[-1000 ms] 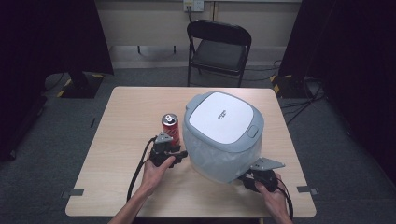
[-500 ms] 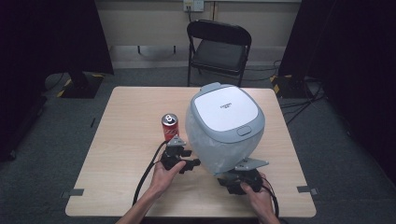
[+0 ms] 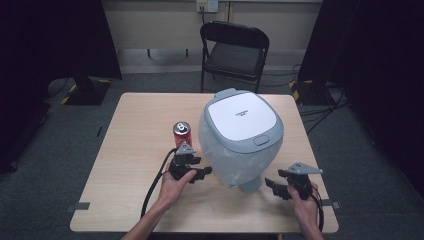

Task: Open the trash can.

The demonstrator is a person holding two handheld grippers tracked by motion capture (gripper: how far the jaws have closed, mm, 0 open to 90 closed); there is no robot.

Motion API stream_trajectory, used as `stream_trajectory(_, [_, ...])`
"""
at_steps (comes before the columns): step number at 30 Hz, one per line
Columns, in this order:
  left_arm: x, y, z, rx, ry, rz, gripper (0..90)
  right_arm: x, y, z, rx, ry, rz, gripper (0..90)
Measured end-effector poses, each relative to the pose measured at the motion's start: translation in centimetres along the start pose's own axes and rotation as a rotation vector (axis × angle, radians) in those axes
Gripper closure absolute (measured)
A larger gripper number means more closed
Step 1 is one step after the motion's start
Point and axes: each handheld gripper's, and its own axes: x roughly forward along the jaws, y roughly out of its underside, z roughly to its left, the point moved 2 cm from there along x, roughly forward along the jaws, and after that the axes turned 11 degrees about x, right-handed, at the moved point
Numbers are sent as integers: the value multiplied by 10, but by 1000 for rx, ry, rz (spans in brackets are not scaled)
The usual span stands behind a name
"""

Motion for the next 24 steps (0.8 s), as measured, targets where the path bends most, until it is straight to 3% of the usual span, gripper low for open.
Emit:
stream_trajectory(1, [0,0,1,3,-17,15,358,4,-4,-6,-1,25,2,338])
stream_trajectory(2, [0,-1,3,10,-12,2,357,14,-12,-21,-5,102,1,341])
stream_trajectory(5, [1,-3,7,-2,-35,6,366,22,-24,-35,14,151,-41,339])
stream_trajectory(7, [1,-3,8,-10,-34,-3,379,26,-28,-37,20,146,-65,336])
stream_trajectory(8, [2,-4,9,-3,-40,-6,384,32,-34,-36,38,126,-121,317])
stream_trajectory(10, [4,-3,9,-16,-36,-8,385,36,-36,-32,56,70,-139,316])
stream_trajectory(11, [4,-3,9,-16,-36,-8,385,36,-36,-32,56,70,-139,316])
stream_trajectory(12, [4,-3,9,-13,-39,-11,385,37,-36,-26,32,42,-138,437])
stream_trajectory(13, [5,-3,10,-18,-33,-15,385,36,-36,-24,22,36,-138,490])
stream_trajectory(15, [4,-2,11,-15,-36,-22,389,33,-34,-20,31,-5,-125,541])
stream_trajectory(17, [3,1,15,-41,-29,-30,394,27,-30,-14,61,-27,-122,598])
stream_trajectory(20, [0,2,19,-38,-39,-26,429,19,-21,-3,67,-61,-103,551])
stream_trajectory(22, [0,3,20,-37,-32,-20,412,17,-18,-1,54,-79,-74,428])
stream_trajectory(23, [0,3,20,-36,-36,-16,397,18,-18,-3,34,-68,-53,357])
stream_trajectory(24, [0,3,20,-39,-40,-15,398,21,-19,-7,23,-27,-45,379])
